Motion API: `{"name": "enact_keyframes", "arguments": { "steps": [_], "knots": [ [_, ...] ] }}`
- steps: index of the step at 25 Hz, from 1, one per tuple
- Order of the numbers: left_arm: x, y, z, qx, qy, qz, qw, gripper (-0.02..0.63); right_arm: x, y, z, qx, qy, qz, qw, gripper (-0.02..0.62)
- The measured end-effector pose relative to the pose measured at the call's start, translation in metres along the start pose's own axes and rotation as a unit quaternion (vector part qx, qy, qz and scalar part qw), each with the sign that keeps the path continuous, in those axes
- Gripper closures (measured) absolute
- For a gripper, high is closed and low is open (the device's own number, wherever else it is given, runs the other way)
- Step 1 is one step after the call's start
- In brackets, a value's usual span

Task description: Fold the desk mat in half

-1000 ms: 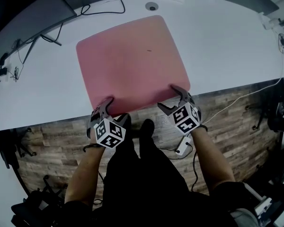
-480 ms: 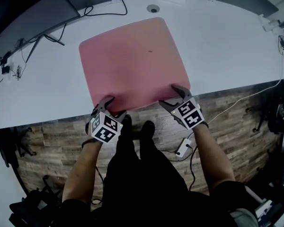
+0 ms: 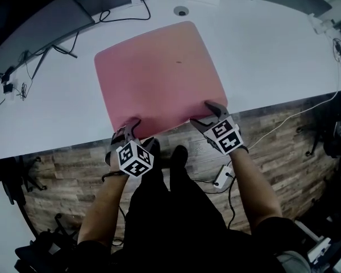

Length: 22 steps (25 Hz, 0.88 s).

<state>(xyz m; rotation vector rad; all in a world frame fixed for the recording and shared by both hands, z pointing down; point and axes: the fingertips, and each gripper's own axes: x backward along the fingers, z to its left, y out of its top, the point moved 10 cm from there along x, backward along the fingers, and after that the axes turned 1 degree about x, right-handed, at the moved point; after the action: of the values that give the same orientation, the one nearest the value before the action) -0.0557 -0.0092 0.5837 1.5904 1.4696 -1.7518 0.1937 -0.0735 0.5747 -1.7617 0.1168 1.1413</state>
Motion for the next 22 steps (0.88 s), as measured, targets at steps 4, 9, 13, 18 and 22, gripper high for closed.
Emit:
{"name": "enact_keyframes", "arguments": {
  "steps": [4, 9, 13, 18, 22],
  "knots": [
    [-0.005, 0.0, -0.008, 0.0, 0.032, -0.009, 0.9995, 0.27, 0.001, 0.001, -0.001, -0.006, -0.003, 0.001, 1.0, 0.278],
    [-0.006, 0.0, -0.008, 0.016, 0.049, -0.02, 0.9985, 0.276, 0.0, 0.0, -0.001, -0.014, -0.003, 0.004, 1.0, 0.278],
    [0.0, 0.0, -0.004, 0.02, 0.041, -0.022, 0.9987, 0.298, 0.0, 0.001, 0.0, -0.012, -0.003, 0.005, 1.0, 0.278],
    [0.022, 0.007, 0.0, 0.023, 0.044, -0.056, 0.9972, 0.409, 0.0, 0.0, 0.0, -0.016, -0.003, 0.002, 1.0, 0.278],
    [0.034, 0.018, 0.007, 0.016, 0.05, -0.07, 0.9962, 0.506, 0.001, -0.002, 0.0, 0.018, 0.015, 0.008, 1.0, 0.276]
  ]
}}
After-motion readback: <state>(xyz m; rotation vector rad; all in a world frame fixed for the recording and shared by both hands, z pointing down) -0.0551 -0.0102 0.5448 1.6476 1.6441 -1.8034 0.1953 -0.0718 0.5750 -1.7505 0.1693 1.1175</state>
